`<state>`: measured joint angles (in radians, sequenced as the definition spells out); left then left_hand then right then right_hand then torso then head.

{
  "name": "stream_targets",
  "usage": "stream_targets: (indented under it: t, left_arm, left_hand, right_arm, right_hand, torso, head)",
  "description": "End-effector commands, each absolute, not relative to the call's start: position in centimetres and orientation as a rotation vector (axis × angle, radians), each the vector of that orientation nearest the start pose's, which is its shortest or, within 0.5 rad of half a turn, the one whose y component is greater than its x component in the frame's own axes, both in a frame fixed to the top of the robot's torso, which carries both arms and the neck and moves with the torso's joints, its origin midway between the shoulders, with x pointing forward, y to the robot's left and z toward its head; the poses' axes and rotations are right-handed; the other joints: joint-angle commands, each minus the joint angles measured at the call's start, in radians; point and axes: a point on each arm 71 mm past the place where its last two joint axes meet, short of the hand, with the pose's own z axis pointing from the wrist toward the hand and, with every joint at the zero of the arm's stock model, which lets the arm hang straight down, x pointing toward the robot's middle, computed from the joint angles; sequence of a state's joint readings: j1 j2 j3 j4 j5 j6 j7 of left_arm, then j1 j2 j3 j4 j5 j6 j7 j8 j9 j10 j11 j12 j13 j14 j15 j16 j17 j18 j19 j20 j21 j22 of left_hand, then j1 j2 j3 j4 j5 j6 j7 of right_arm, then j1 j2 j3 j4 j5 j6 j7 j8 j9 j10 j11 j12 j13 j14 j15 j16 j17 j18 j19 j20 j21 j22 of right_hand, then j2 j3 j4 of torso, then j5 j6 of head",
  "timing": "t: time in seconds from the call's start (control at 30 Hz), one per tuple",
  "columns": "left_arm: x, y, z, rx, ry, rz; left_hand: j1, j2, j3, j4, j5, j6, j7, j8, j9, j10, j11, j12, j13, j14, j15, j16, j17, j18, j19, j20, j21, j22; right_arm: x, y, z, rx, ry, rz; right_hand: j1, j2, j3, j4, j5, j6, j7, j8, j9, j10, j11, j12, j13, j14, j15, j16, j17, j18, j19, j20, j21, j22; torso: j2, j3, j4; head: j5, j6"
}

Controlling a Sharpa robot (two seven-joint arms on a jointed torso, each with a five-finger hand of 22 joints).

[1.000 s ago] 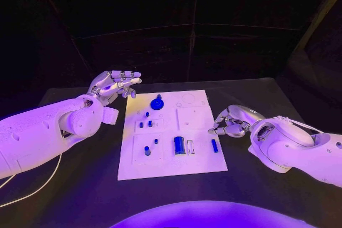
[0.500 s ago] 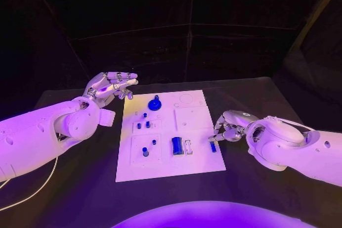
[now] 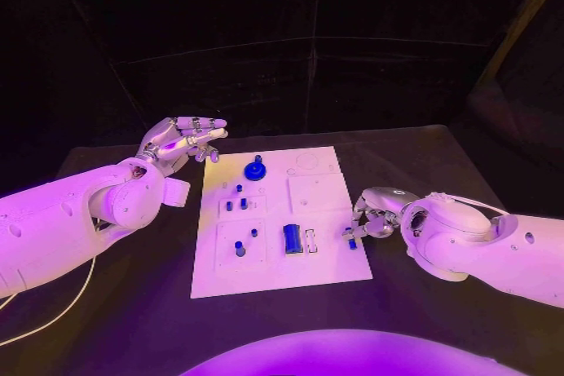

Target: Assemble the parts on the task board

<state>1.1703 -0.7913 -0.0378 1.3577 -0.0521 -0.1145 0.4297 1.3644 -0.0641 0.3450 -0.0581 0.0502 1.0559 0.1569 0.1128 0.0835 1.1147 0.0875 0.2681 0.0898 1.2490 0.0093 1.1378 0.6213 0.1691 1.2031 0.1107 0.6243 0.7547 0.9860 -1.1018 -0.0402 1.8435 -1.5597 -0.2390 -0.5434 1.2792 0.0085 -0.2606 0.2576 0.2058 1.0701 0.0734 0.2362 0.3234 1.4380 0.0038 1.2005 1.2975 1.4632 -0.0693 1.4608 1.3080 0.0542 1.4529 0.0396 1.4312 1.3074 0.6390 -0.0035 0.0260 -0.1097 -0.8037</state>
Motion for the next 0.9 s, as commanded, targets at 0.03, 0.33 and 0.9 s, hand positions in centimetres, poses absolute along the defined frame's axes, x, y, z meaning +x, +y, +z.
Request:
stream_targets:
  t: [0.03, 0.33, 0.9]
  left_arm:
    - [51.0, 22.2, -19.8, -1.04, 1.454, -1.644]
    - [51.0, 22.2, -19.8, -1.04, 1.456, -1.646]
    - [51.0, 22.3, -19.8, -1.041, 1.458, -1.646]
  left_hand:
    - [-0.001, 0.007, -0.006, 0.0, 0.003, 0.0, 0.002, 0.003, -0.001, -0.007, 0.002, 0.003, 0.002, -0.007, 0.0, -0.006, -0.001, 0.014, -0.003, -0.001, -0.005, -0.001]
    - [-0.001, 0.007, -0.006, 0.0, 0.003, 0.0, 0.002, 0.003, -0.001, -0.007, 0.002, 0.003, 0.002, -0.007, 0.0, -0.006, -0.001, 0.014, -0.003, -0.001, -0.005, -0.001]
    - [-0.001, 0.007, -0.006, 0.0, 0.003, 0.0, 0.002, 0.003, -0.001, -0.007, 0.002, 0.003, 0.002, -0.007, 0.0, -0.006, -0.001, 0.014, -0.003, -0.001, -0.005, -0.001]
  right_arm:
    - [38.0, -24.9, -25.7, -0.007, 2.035, 0.263]
    - [38.0, -24.5, -26.0, -0.055, 2.054, 0.246]
    - [37.8, -23.2, -26.8, -0.197, 2.054, 0.201]
  right_hand:
    - [0.022, 0.008, 0.003, 0.001, 0.002, 0.014, 0.0, 0.004, 0.003, -0.001, -0.008, 0.004, 0.002, 0.067, 0.001, -0.002, 0.041, 0.002, 0.003, 0.004, -0.002, 0.011]
    - [0.085, 0.017, 0.013, -0.034, 0.012, 0.026, -0.004, 0.0, 0.005, 0.001, -0.012, 0.004, 0.004, 0.068, -0.003, 0.0, 0.046, 0.002, 0.003, 0.0, -0.003, 0.011]
    - [0.242, 0.048, 0.072, -0.143, -0.001, 0.036, -0.007, -0.02, -0.002, -0.006, -0.017, -0.009, 0.0, 0.068, -0.008, 0.0, 0.049, 0.002, 0.001, -0.005, -0.008, 0.007]
  torso:
    - [0.0, -0.0002, 0.0009]
    - [0.0, -0.0002, 0.0007]
    - [0.0, -0.0006, 0.0006]
  head:
    - [0.0, -0.002]
    - [0.0, -0.003]
    - [0.005, -0.003]
